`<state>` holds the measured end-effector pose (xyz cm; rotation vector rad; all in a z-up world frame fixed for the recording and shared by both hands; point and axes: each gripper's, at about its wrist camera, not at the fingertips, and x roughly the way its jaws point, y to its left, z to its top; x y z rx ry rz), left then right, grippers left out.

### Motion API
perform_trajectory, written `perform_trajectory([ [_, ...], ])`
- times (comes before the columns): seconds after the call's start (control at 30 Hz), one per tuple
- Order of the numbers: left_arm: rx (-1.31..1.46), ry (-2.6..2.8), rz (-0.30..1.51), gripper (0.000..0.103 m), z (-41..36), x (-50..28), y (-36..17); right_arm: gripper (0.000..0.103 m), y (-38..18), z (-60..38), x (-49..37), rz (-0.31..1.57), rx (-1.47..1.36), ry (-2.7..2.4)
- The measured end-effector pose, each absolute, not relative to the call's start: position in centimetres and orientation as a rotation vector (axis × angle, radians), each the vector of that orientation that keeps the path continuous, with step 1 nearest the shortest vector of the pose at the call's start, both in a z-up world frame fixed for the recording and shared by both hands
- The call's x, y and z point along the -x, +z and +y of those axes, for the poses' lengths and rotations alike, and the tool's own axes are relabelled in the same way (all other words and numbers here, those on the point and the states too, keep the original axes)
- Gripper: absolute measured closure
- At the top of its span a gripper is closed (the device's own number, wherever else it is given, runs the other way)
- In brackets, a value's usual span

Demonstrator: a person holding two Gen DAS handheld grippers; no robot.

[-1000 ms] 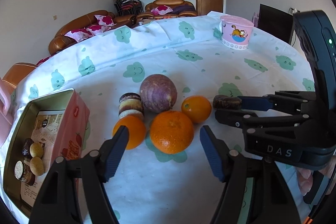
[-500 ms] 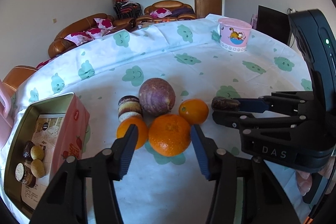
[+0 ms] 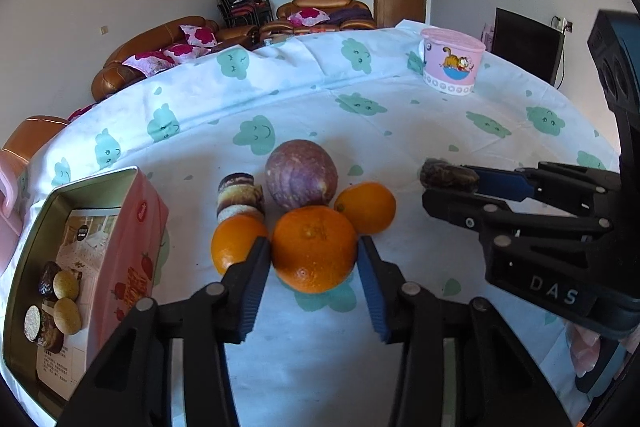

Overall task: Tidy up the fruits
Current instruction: 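Grasp the dark brown round cake with the right tool while the left tool grasps the large orange, then lift the orange and the dark cake and carry them toward the tin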

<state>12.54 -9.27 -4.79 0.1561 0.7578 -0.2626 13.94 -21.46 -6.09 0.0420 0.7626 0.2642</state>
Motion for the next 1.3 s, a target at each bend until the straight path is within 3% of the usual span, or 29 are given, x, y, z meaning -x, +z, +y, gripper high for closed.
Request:
perform_trajectory([
  [0.7,-0.162,-0.169,0.589,0.057,-8.6,-10.3,-2.9,0.064,-4.5,-20.6,-12.0,0.636,0.018,0.289],
  [1.3,-0.112,-0.153,0.566,0.057,-7.6,-10.2,-2.6,0.064,-3.8,-20.1,-10.4,0.553,0.069,0.262],
])
